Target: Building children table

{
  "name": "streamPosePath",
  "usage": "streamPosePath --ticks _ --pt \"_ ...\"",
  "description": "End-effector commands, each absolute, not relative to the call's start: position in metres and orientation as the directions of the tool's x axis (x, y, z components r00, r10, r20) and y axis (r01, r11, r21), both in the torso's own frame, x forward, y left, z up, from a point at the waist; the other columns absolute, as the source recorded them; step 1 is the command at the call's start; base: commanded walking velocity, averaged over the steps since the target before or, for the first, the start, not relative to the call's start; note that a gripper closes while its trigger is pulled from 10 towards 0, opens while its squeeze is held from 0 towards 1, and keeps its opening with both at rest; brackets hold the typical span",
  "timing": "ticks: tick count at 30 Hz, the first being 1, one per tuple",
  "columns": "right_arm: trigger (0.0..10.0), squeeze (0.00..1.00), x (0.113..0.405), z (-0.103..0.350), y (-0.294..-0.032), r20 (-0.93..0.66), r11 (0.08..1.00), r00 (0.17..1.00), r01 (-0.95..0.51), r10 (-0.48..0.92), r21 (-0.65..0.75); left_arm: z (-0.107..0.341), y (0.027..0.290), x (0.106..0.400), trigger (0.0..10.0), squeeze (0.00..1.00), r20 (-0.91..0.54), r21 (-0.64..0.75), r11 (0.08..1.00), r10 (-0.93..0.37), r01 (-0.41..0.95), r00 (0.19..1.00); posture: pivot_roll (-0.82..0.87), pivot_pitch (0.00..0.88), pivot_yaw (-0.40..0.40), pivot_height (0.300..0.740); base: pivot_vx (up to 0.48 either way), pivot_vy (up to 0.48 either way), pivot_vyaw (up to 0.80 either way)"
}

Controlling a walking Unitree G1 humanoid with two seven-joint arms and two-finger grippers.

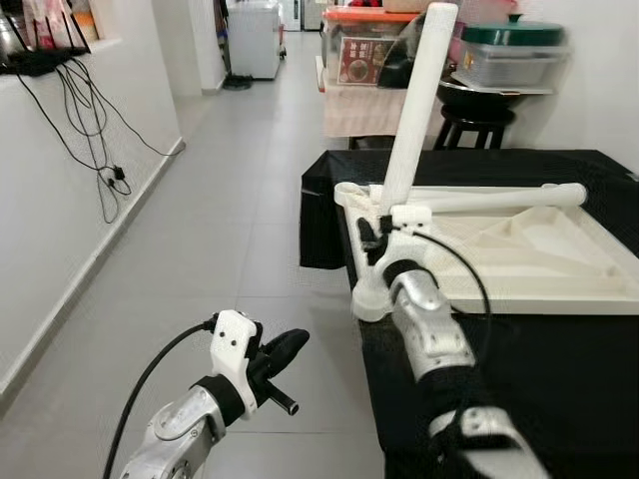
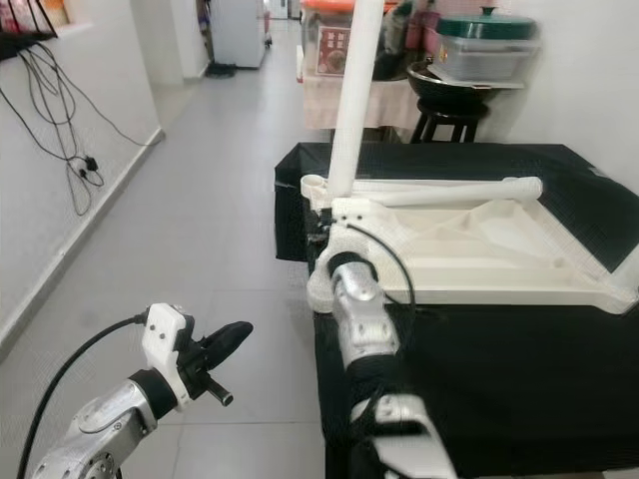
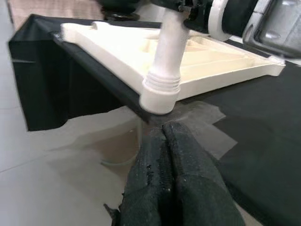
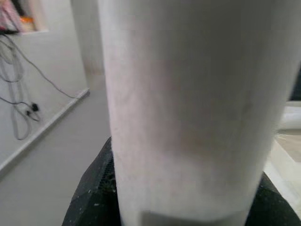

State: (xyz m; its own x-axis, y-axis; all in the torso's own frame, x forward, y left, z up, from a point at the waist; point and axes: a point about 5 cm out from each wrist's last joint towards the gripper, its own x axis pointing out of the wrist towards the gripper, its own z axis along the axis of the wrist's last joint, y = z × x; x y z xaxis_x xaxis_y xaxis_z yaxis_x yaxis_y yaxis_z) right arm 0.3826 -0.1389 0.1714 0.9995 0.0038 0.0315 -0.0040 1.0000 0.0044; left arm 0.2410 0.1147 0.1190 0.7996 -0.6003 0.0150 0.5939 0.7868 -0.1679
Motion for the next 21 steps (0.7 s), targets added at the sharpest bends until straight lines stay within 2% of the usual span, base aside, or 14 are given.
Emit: streamPosePath --ticks 1,2,3,4,10,11,15,16,18,19,21 --pt "0.0 0.0 0.381 0.157 -0.158 -0.027 0.996 0.996 0.087 -0.087 0.01 0.116 0.118 0.241 10.0 0.0 0.002 -0.169 0.8 -0.584 0.576 0.812 0.02 0.0 -0.023 0.74 0.0 0.0 0.0" --pt "0.0 0.0 0.381 0.157 -0.158 -0.027 0.996 0.996 0.087 -0.087 0.01 0.116 0.118 0.241 10.0 0.0 0.002 -0.169 0.8 -0.584 0.576 0.812 0.02 0.0 -0.023 0.74 0.0 0.0 0.0" --pt "4.7 0.0 0.38 0.169 -0.172 -0.013 0.983 0.983 0.181 -0.181 -0.017 0.115 0.118 0.241 10.0 0.0 0.001 -0.171 0.798 -0.586 0.578 0.81 0.02 0.0 -0.021 0.74 0.0 0.0 0.0" --pt "10.0 0.0 0.378 0.174 -0.179 -0.006 0.973 0.973 0.228 -0.229 -0.036 0.115 0.118 0.241 10.0 0.0 -0.001 -0.171 0.795 -0.59 0.581 0.807 0.02 0.0 -0.021 0.74 0.0 0.0 0.0" --pt "10.0 0.0 0.377 0.179 -0.192 0.008 0.954 0.956 0.292 -0.292 -0.068 0.115 0.118 0.241 10.0 0.0 -0.003 -0.17 0.793 -0.594 0.585 0.805 0.03 0.0 -0.02 0.74 0.0 0.0 0.0" --pt "10.0 0.0 0.381 0.179 -0.202 0.017 0.939 0.943 0.332 -0.332 -0.085 0.115 0.118 0.241 10.0 0.0 -0.002 -0.17 0.794 -0.592 0.583 0.806 0.03 0.0 -0.02 0.74 0.0 0.0 0.0" --pt "10.0 0.0 0.383 0.18 -0.205 0.023 0.933 0.938 0.347 -0.347 -0.092 0.115 0.118 0.241 10.0 0.0 -0.002 -0.171 0.795 -0.591 0.582 0.806 0.03 0.0 -0.02 0.74 0.0 0.0 0.0" --pt "10.0 0.06 0.384 0.181 -0.207 0.023 0.936 0.941 0.339 -0.339 -0.088 0.115 0.118 0.241 10.0 0.0 -0.002 -0.172 0.795 -0.591 0.582 0.807 0.03 0.0 -0.022 0.74 0.0 0.0 0.0" --pt "10.0 0.06 0.385 0.181 -0.207 0.022 0.94 0.944 0.33 -0.329 -0.085 0.115 0.118 0.241 10.0 0.0 -0.002 -0.172 0.795 -0.59 0.581 0.807 0.03 0.0 -0.022 0.74 0.0 0.0 0.0" --pt "10.0 1.0 0.385 0.181 -0.204 0.019 0.947 0.951 0.311 -0.31 -0.083 0.115 0.118 0.241 10.0 0.0 -0.002 -0.172 0.795 -0.59 0.581 0.807 0.03 0.0 -0.02 0.74 0.0 0.0 0.0" --pt "10.0 1.0 0.383 0.177 -0.198 -0.006 0.955 0.959 0.283 -0.285 -0.086 0.115 0.118 0.241 10.0 0.0 -0.003 -0.171 0.795 -0.591 0.582 0.807 0.03 0.0 -0.02 0.74 0.0 0.0 0.0"
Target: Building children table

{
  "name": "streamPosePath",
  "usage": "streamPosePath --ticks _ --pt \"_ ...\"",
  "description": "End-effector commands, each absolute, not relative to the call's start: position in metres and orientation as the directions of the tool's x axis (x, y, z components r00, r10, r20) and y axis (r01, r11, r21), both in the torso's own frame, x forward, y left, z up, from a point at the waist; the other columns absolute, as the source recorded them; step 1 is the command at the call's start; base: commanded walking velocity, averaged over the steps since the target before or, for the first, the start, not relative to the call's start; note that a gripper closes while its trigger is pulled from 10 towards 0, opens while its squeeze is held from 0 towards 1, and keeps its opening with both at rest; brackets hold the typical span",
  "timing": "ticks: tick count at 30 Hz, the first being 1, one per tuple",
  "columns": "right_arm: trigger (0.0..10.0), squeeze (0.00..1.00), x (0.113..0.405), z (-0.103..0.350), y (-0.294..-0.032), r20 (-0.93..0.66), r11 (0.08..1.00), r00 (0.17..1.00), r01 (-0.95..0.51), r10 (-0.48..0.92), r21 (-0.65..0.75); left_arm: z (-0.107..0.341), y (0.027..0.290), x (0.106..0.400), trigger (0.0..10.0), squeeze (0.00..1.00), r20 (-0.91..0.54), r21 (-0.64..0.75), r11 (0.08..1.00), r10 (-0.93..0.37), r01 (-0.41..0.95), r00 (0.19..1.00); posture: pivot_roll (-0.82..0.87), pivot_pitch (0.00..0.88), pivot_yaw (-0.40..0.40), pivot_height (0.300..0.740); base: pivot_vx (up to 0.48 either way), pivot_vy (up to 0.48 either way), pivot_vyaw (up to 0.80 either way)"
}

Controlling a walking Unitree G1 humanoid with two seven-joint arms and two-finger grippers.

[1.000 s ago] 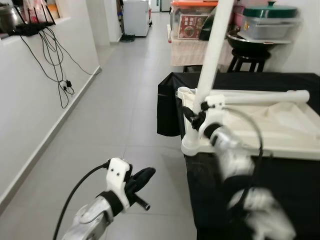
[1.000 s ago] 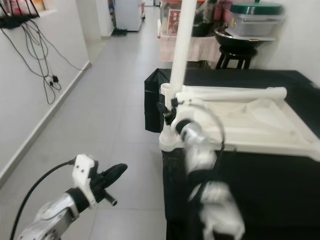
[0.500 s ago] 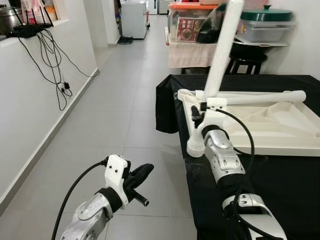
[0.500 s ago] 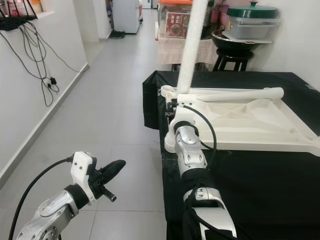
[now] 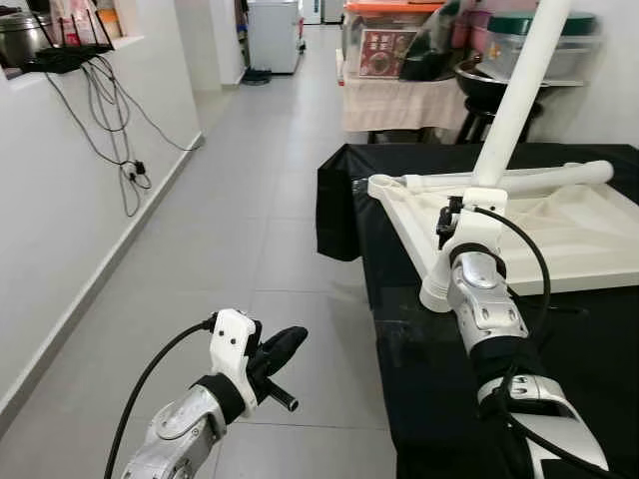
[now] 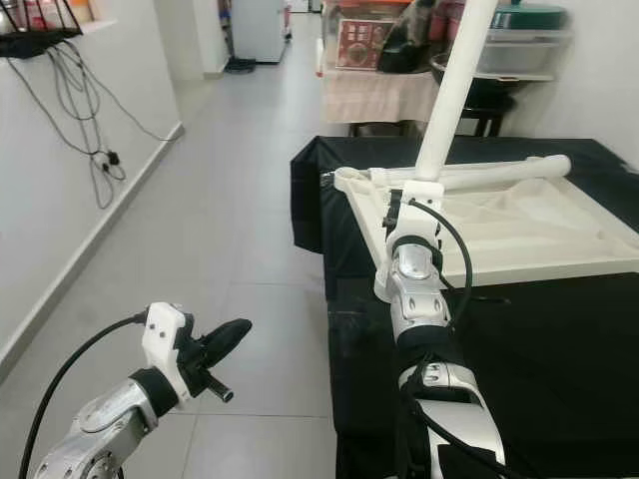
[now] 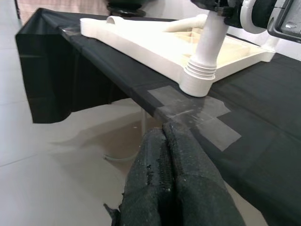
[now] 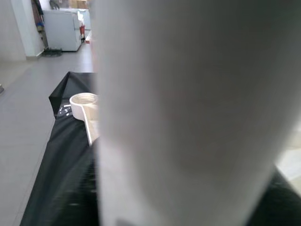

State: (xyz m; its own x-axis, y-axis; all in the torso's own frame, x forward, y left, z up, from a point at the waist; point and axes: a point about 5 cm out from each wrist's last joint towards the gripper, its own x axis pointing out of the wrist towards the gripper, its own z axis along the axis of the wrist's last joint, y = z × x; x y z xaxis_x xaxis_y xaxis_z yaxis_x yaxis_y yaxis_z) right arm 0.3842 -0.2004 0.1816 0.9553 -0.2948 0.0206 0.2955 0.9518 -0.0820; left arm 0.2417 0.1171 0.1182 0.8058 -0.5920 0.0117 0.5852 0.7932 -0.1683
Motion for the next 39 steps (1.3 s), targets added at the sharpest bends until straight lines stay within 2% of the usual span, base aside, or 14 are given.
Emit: streamPosePath --ticks 1,9,16,18,20,21,22,23,28,32,39 --pt "10.0 1.0 0.383 0.177 -0.198 -0.006 0.955 0.959 0.283 -0.285 -0.086 0.115 0.118 0.241 10.0 0.0 -0.003 -0.171 0.795 -0.591 0.582 0.807 0.03 0.0 -0.02 0.74 0.0 0.0 0.0" --pt "10.0 1.0 0.372 0.154 -0.19 -0.081 0.971 0.969 0.228 -0.234 -0.075 0.115 0.119 0.241 10.0 0.0 -0.007 -0.166 0.798 -0.588 0.579 0.809 0.02 0.0 -0.02 0.74 0.0 0.0 0.0" --pt "10.0 1.0 0.348 0.136 -0.184 -0.127 0.99 0.981 0.14 -0.143 -0.037 0.116 0.123 0.24 10.0 0.0 -0.021 -0.148 0.804 -0.585 0.576 0.811 0.01 0.0 -0.014 0.74 0.0 0.0 0.0" --pt "10.0 1.0 0.333 0.131 -0.183 -0.119 0.993 0.986 0.113 -0.117 -0.041 0.116 0.127 0.239 10.0 0.0 -0.021 -0.14 0.823 -0.559 0.551 0.829 0.01 0.0 -0.011 0.74 0.0 0.0 0.0" --pt "10.0 0.68 0.32 0.125 -0.184 -0.124 0.993 0.986 0.104 -0.11 -0.049 0.117 0.132 0.24 10.0 0.0 -0.021 -0.131 0.843 -0.529 0.522 0.849 0.0 0.0 -0.004 0.74 0.0 0.0 0.0" --pt "10.0 0.09 0.312 0.121 -0.184 -0.134 0.994 0.985 0.099 -0.104 -0.048 0.118 0.135 0.24 10.0 0.0 -0.019 -0.125 0.855 -0.509 0.503 0.861 -0.01 0.0 0.004 0.74 0.0 0.0 0.0" --pt "10.0 0.09 0.312 0.121 -0.184 -0.134 0.994 0.985 0.099 -0.104 -0.048 0.118 0.135 0.24 10.0 0.0 -0.019 -0.125 0.855 -0.509 0.503 0.861 -0.01 0.0 0.004 0.74 0.0 0.0 0.0" --pt "10.0 0.0 0.307 0.118 -0.184 -0.141 0.994 0.985 0.095 -0.1 -0.046 0.118 0.137 0.24 10.0 0.0 -0.018 -0.122 0.863 -0.496 0.49 0.868 -0.01 0.0 0.004 0.74 0.0 0.0 0.0" --pt "10.0 0.0 0.295 0.118 -0.179 -0.115 0.998 0.992 0.044 -0.048 -0.036 0.118 0.143 0.241 10.0 0.0 -0.02 -0.092 0.893 -0.444 0.44 0.896 -0.02 0.0 0.014 0.74 0.0 0.0 0.0" --pt "10.0 0.0 0.289 0.121 -0.178 -0.096 0.999 0.995 0.01 -0.015 -0.053 0.114 0.151 0.243 10.0 0.0 -0.056 -0.082 0.935 -0.349 0.344 0.935 -0.02 0.0 0.022 0.74 0.0 0.0 0.0" --pt "10.0 0.0 0.286 0.116 -0.175 -0.139 0.999 0.99 -0.03 0.029 -0.011 0.109 0.156 0.244 10.0 0.0 -0.084 -0.047 0.956 -0.292 0.289 0.953 -0.01 0.0 0.032 0.74 0.0 0.48 -0.57"
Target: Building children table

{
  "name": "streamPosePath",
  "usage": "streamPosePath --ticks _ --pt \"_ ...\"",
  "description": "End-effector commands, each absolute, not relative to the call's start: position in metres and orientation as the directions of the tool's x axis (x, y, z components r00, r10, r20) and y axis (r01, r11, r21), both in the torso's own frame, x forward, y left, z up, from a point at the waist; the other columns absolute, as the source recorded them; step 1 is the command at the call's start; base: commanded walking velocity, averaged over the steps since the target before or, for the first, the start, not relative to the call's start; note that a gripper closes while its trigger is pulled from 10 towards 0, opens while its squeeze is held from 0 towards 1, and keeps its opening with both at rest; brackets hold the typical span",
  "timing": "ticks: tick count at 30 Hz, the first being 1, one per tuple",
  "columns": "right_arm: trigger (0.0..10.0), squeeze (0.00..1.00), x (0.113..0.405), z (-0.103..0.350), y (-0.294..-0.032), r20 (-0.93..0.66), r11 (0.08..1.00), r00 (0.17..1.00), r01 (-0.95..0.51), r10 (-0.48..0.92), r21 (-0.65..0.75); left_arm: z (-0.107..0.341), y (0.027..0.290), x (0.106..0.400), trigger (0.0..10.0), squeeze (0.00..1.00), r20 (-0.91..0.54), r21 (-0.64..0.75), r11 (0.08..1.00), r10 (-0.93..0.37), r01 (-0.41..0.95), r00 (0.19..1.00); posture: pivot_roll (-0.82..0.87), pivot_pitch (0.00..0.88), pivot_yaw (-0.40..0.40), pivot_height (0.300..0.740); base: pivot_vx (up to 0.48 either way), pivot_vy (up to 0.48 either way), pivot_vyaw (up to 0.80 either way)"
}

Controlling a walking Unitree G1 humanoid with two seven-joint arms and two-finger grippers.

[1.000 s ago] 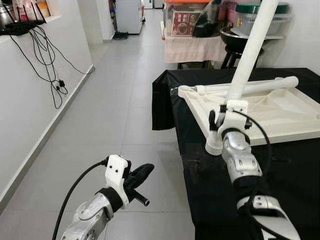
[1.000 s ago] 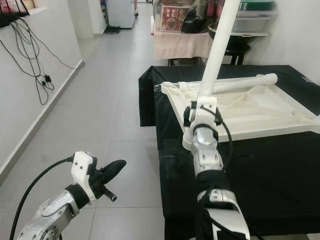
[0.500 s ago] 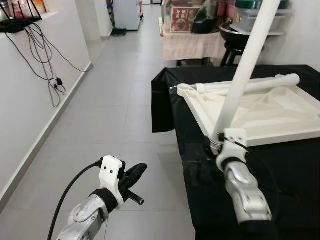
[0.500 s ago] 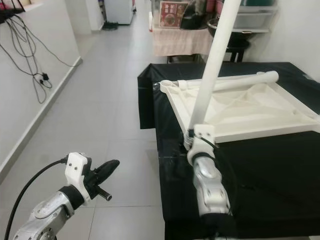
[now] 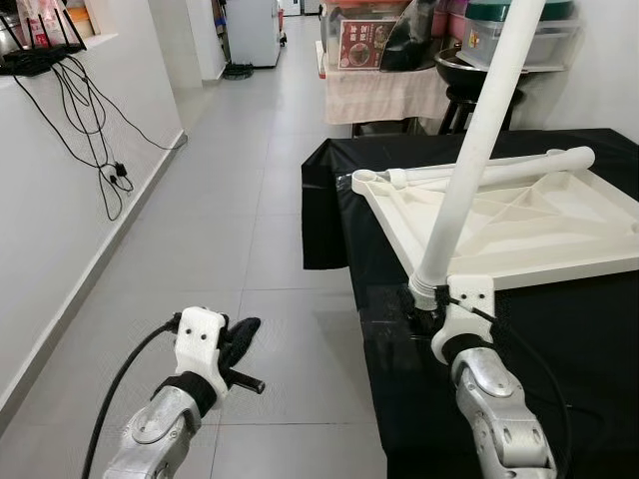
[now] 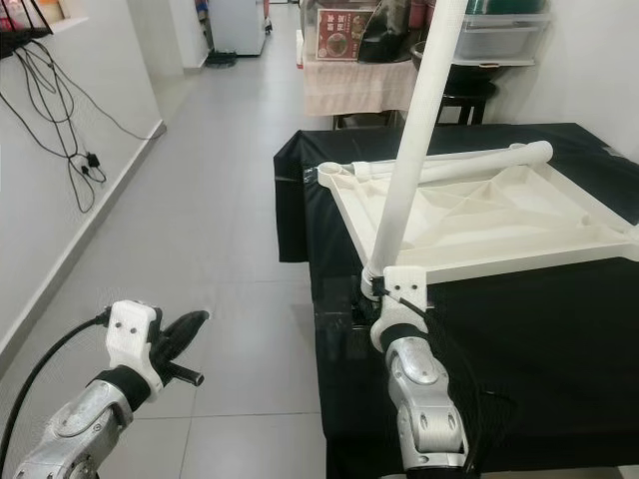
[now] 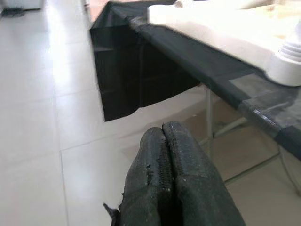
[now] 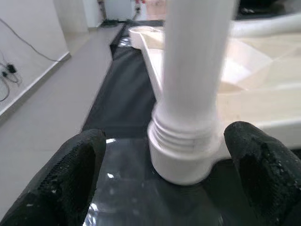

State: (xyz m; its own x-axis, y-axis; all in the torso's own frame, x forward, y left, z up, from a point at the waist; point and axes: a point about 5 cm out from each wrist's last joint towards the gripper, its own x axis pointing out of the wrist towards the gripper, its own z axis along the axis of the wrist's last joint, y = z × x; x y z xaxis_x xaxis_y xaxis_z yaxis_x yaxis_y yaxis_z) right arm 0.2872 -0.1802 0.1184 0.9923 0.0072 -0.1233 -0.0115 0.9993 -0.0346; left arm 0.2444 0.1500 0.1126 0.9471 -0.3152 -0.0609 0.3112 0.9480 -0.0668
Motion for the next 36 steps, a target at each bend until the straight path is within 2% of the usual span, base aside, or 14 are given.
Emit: streamPosePath --ticks 1,7,10,13,18,26,30,34,36 --pt "10.0 0.0 0.286 0.116 -0.175 -0.141 0.999 0.99 -0.029 0.028 -0.012 0.109 0.156 0.245 10.0 0.0 -0.084 -0.042 0.956 -0.292 0.289 0.953 -0.01 0.0 0.032 0.74 0.0 0.48 -0.8" --pt "10.0 0.0 0.283 0.118 -0.175 -0.137 0.999 0.989 -0.047 0.046 0.001 0.11 0.156 0.246 10.0 0.0 -0.083 -0.015 0.954 -0.301 0.3 0.95 -0.02 0.0 0.038 0.74 0.0 0.48 -0.8" --pt "10.0 0.0 0.282 0.125 -0.167 -0.08 0.987 0.984 -0.156 0.159 0.048 0.114 0.156 0.246 10.0 0.0 -0.061 0.019 0.953 -0.3 0.302 0.952 -0.01 0.0 0.048 0.74 0.0 0.0 -0.8" --pt "10.0 0.0 0.282 0.127 -0.165 -0.071 0.981 0.98 -0.181 0.185 0.067 0.115 0.156 0.246 10.0 0.0 -0.059 0.024 0.954 -0.298 0.3 0.953 -0.01 0.0 0.048 0.74 0.0 0.0 -0.8" --pt "10.0 0.0 0.297 0.136 -0.173 -0.054 0.991 0.989 -0.136 0.136 0.003 0.126 0.153 0.251 10.0 0.0 -0.016 0.054 0.95 -0.308 0.308 0.951 -0.01 0.0 0.044 0.74 0.0 0.0 0.0" --pt "10.0 0.0 0.299 0.136 -0.158 -0.063 0.985 0.983 -0.169 0.17 0.023 0.139 0.155 0.258 10.0 0.0 0.018 0.127 0.951 -0.287 0.282 0.958 0.0 0.0 0.039 0.74 0.0 0.0 0.0" --pt "10.0 0.0 0.317 0.146 -0.159 -0.045 0.985 0.984 -0.175 0.174 -0.003 0.141 0.161 0.259 10.0 0.0 0.031 0.155 0.961 -0.235 0.228 0.971 -0.02 0.0 0.024 0.74 0.0 0.0 0.0" --pt "10.0 0.0 0.328 0.147 -0.159 -0.043 0.988 0.987 -0.153 0.154 0.037 0.147 0.181 0.27 10.0 0.0 0.052 0.051 0.99 -0.134 0.131 0.99 -0.02 0.0 0.027 0.74 0.0 0.0 0.0" --pt "10.0 0.0 0.33 0.145 -0.154 -0.037 0.988 0.988 -0.151 0.152 0.026 0.145 0.183 0.274 10.0 0.0 0.035 0.053 0.988 -0.15 0.148 0.988 -0.02 0.0 0.048 0.74 0.0 0.0 0.0"
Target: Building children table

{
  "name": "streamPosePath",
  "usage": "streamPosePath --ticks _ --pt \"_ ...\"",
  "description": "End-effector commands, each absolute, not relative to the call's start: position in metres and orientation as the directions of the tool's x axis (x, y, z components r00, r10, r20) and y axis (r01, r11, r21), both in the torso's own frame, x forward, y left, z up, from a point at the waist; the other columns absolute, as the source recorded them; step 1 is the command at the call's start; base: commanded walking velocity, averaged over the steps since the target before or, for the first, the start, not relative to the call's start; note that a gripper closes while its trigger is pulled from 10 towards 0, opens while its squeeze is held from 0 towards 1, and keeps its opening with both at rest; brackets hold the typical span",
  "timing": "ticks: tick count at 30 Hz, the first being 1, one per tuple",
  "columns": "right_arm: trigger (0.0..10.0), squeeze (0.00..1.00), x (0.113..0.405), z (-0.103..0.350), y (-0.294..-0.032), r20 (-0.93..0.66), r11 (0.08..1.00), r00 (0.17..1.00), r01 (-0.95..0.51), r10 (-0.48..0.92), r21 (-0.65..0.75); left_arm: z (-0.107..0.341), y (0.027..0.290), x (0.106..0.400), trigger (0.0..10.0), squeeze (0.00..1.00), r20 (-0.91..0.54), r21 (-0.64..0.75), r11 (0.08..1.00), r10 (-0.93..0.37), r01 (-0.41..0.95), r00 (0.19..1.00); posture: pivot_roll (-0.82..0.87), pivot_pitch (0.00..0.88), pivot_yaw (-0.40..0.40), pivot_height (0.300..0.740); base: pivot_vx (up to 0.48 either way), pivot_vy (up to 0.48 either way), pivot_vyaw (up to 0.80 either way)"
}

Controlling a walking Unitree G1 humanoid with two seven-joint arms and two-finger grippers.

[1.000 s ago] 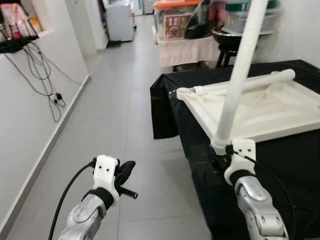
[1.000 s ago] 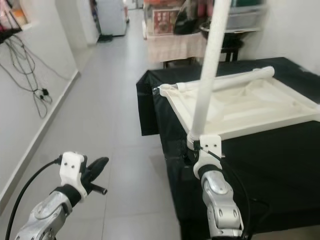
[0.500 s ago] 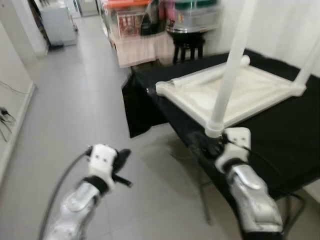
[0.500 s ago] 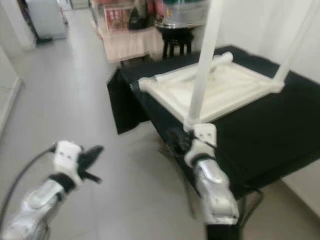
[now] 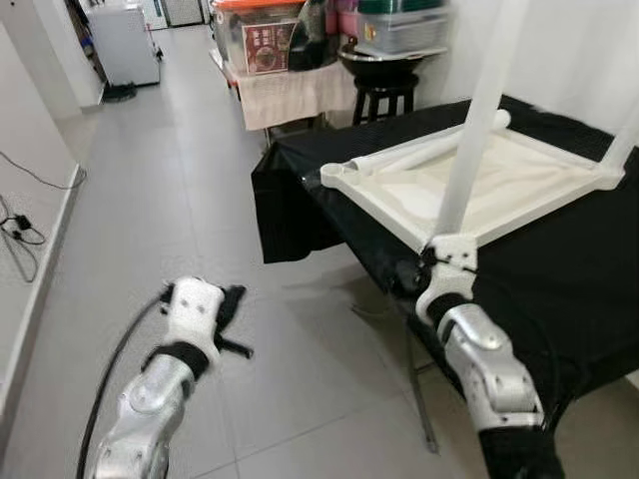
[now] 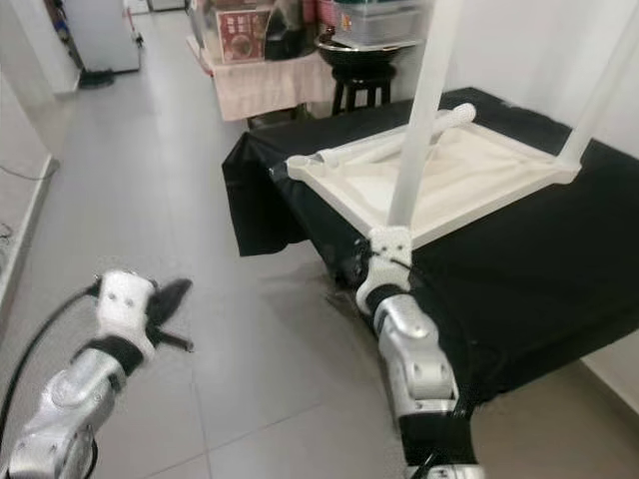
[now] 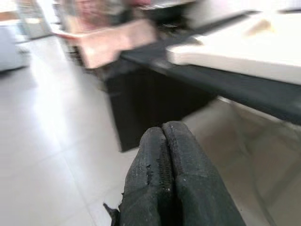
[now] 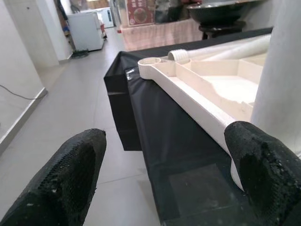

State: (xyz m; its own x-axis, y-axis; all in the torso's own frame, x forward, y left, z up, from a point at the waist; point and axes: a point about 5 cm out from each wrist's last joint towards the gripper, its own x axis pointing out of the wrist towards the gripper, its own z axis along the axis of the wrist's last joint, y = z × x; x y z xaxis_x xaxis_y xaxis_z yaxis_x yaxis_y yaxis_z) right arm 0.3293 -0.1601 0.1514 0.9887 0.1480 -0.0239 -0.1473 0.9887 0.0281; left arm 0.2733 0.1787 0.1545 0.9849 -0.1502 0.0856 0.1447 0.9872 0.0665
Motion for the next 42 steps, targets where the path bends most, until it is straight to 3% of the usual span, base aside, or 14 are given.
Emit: streamPosePath --ticks 1,3,7,15,19,28,42 --pt "10.0 0.0 0.33 0.145 -0.154 -0.037 0.988 0.988 -0.151 0.152 0.026 0.145 0.183 0.274 10.0 0.0 0.035 0.053 0.988 -0.15 0.148 0.988 -0.02 0.0 0.048 0.74 0.0 0.0 0.0" --pt "10.0 0.0 0.325 0.138 -0.142 -0.06 0.978 0.976 -0.21 0.209 -0.014 0.137 0.172 0.273 10.0 0.0 -0.003 0.041 0.978 -0.203 0.203 0.979 -0.04 0.0 0.071 0.74 0.0 0.0 0.0" --pt "10.0 0.0 0.318 0.135 -0.142 -0.06 0.971 0.979 -0.2 0.193 -0.13 0.136 0.172 0.269 10.0 0.0 0.007 0.053 0.981 -0.188 0.188 0.982 -0.06 0.0 0.086 0.74 0.0 0.0 0.0" --pt "10.0 0.0 0.319 0.137 -0.143 -0.07 0.971 0.973 -0.224 0.219 -0.079 0.137 0.173 0.27 10.0 0.0 -0.004 0.023 0.98 -0.198 0.199 0.98 -0.07 0.0 0.089 0.74 0.0 0.0 0.0" --pt "10.0 0.0 0.32 0.14 -0.147 -0.07 0.966 0.967 -0.25 0.245 -0.066 0.139 0.173 0.265 10.0 0.0 0.014 -0.004 0.987 -0.158 0.158 0.987 -0.06 0.0 0.034 0.74 0.0 0.0 -0.15" --pt "10.0 0.0 0.315 0.15 -0.141 -0.034 0.947 0.952 -0.307 0.305 -0.09 0.144 0.172 0.25 10.0 0.0 0.038 -0.007 0.988 -0.155 0.156 0.987 -0.03 0.0 -0.005 0.74 0.0 0.0 -0.42" --pt "10.0 0.0 0.317 0.15 -0.147 -0.04 0.889 0.894 -0.448 0.446 -0.096 0.148 0.164 0.252 10.0 0.0 0.046 -0.001 0.979 -0.206 0.206 0.977 -0.02 0.0 -0.007 0.74 0.0 0.0 -0.04"
